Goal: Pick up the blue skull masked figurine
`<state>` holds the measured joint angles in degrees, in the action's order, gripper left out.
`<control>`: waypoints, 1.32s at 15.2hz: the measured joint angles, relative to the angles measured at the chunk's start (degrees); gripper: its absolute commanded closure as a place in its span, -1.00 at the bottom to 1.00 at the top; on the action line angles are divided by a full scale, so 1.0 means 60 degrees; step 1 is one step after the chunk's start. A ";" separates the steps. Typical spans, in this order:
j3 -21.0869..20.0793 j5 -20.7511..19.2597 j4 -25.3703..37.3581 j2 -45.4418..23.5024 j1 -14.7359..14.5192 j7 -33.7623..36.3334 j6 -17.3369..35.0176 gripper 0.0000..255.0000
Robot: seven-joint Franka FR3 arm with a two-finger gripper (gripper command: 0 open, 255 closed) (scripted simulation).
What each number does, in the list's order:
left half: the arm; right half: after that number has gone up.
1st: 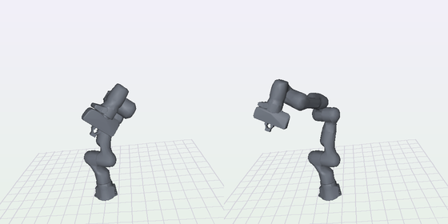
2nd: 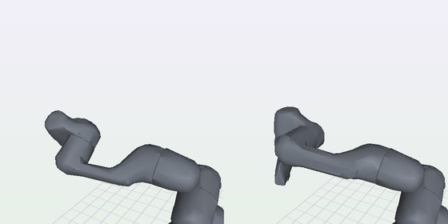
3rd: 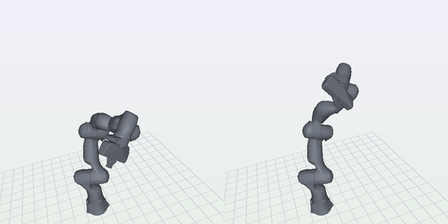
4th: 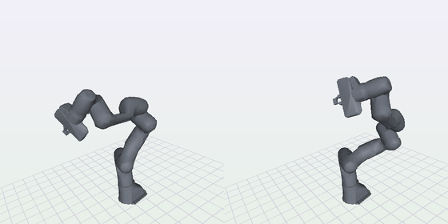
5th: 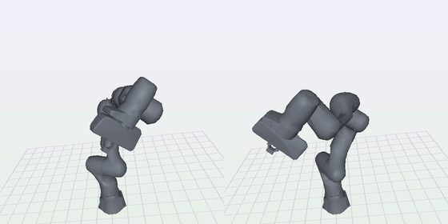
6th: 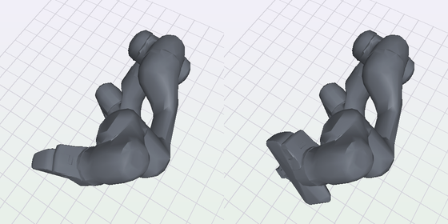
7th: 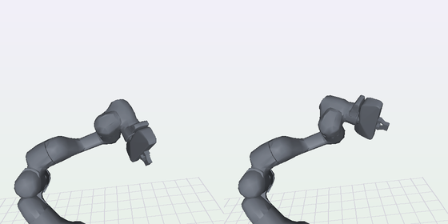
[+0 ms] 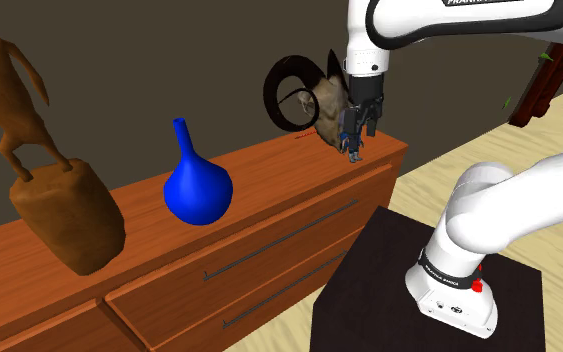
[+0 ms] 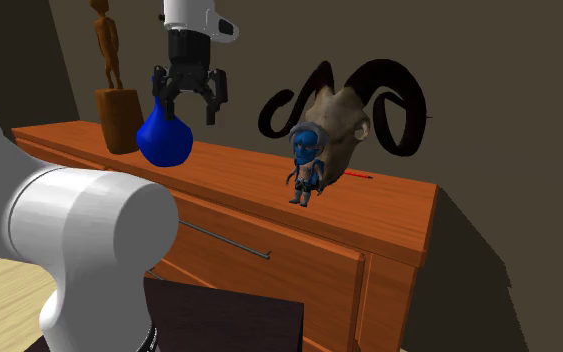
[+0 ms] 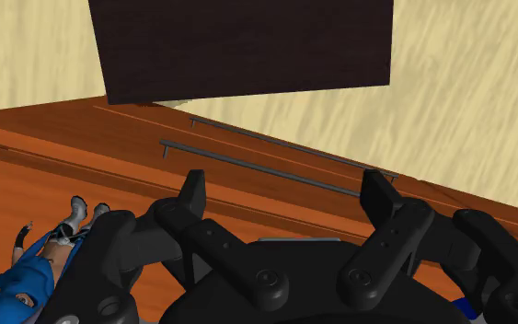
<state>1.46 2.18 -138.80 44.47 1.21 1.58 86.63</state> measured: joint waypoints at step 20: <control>0.2579 -0.0392 0.4506 -0.5488 0.1658 -0.0537 0.0199 -1.00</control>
<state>16.94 -0.17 -111.76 11.54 11.16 -1.64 87.82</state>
